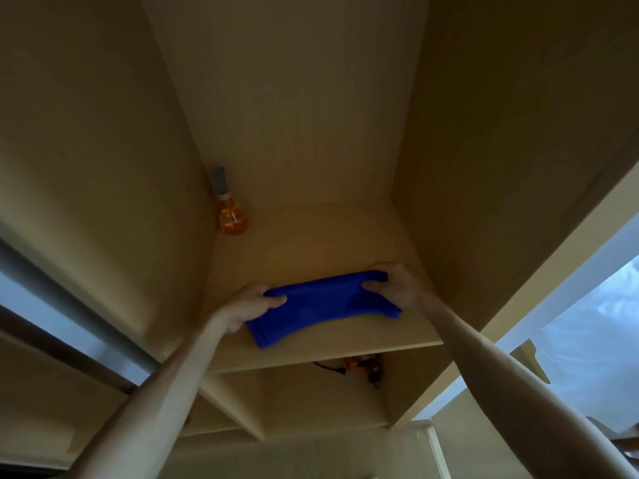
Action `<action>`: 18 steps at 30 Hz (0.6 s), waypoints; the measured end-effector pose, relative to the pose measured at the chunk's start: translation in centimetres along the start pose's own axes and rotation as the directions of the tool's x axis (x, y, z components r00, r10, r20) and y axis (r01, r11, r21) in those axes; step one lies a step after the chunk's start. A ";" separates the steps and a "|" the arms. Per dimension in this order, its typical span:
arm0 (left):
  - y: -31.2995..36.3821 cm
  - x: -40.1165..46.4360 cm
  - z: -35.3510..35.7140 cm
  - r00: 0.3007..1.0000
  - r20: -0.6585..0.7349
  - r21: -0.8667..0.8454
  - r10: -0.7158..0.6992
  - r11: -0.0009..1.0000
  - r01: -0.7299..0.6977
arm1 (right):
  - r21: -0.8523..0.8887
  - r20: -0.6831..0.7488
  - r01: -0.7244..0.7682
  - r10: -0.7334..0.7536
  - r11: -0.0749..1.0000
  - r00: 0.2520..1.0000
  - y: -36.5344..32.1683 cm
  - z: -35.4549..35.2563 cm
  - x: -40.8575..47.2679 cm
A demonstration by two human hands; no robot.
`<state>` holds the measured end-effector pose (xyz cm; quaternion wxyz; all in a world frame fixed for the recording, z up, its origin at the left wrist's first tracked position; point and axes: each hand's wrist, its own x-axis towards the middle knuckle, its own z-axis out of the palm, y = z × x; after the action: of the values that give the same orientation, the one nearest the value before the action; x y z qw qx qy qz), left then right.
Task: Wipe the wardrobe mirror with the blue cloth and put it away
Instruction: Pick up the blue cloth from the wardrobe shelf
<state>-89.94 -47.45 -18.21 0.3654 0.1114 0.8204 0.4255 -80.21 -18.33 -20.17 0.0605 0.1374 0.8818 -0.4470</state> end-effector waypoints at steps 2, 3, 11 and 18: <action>1.2 0.4 0.0 0.998 0.005 -0.175 -0.066 0.982 0.065 | 0.046 -0.027 -0.062 0.063 0.997 0.998 -2.3 -0.1 0.9; 1.7 0.6 0.1 0.997 0.006 -0.258 -0.072 0.964 0.071 | 0.081 -0.038 -0.083 0.086 0.993 0.996 -3.6 0.1 1.0; 3.4 0.1 2.3 0.997 0.073 -0.777 0.016 0.627 0.047 | 0.319 -0.042 0.081 -0.072 0.944 0.997 -10.6 4.1 -1.5; 2.6 -1.1 1.2 0.997 0.054 -0.849 0.061 0.528 0.014 | 0.372 0.338 0.139 -0.273 0.918 0.901 -10.3 4.4 -2.4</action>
<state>-88.66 -45.67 -16.02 0.3991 -0.0526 0.4943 0.7704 -81.08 -28.09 -14.30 0.1586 -0.0396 0.7723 -0.6139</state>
